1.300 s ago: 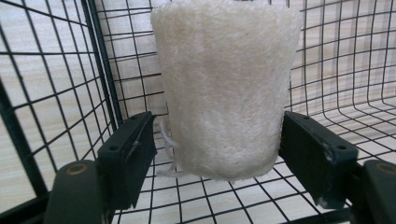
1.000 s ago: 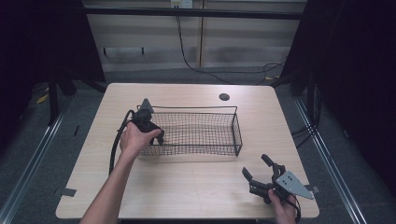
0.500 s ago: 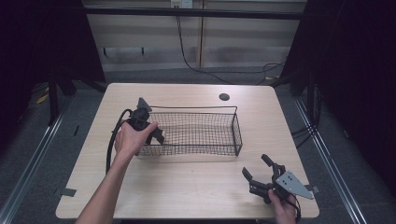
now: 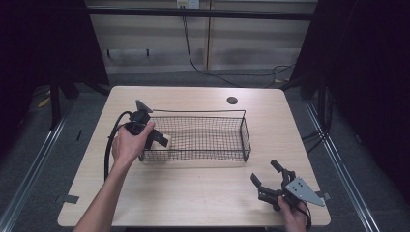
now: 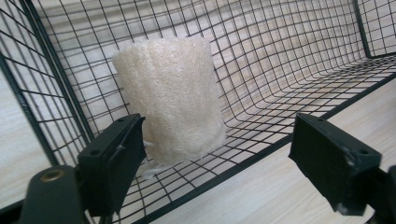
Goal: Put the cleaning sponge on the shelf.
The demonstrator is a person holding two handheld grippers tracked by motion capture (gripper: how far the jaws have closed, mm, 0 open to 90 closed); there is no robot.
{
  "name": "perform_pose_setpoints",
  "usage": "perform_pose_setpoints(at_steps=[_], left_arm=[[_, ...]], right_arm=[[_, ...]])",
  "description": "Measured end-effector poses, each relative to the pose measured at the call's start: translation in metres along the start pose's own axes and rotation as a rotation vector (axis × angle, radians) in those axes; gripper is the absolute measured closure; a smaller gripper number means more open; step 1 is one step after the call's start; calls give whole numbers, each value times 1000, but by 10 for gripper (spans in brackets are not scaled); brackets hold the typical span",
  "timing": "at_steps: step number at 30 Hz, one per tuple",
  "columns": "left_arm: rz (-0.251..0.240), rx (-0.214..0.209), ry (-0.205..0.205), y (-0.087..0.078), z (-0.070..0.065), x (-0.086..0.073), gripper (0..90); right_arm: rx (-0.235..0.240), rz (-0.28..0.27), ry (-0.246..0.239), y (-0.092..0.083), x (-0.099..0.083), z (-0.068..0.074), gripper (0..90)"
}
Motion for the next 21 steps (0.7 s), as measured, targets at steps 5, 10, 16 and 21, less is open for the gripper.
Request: perform_pose_setpoints(at_steps=[5, 10, 16, 21], left_arm=[[-60, 8, 39, -9, -2, -1, 237], [-107, -6, 76, -17, -2, -2, 236], [-166, -38, 100, -23, -1, -6, 190], [-200, -57, 116, -29, -1, -11, 178]], right_arm=[[-3, -1, -1, 0, 0, 0, 128], [-3, -1, -2, 0, 0, 0, 128], [-4, -1, -1, 0, 0, 0, 128], [-4, -1, -1, 0, 0, 0, 128]])
Point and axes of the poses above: each handheld gripper's, and its own axes: y roughly forward along the jaws, x roughly out of its top, z roughly to its left, the point moved 9 cm from there along y, roughly forward along the jaws, and after that the axes turned 11 degrees about x, right-handed, at the moved point
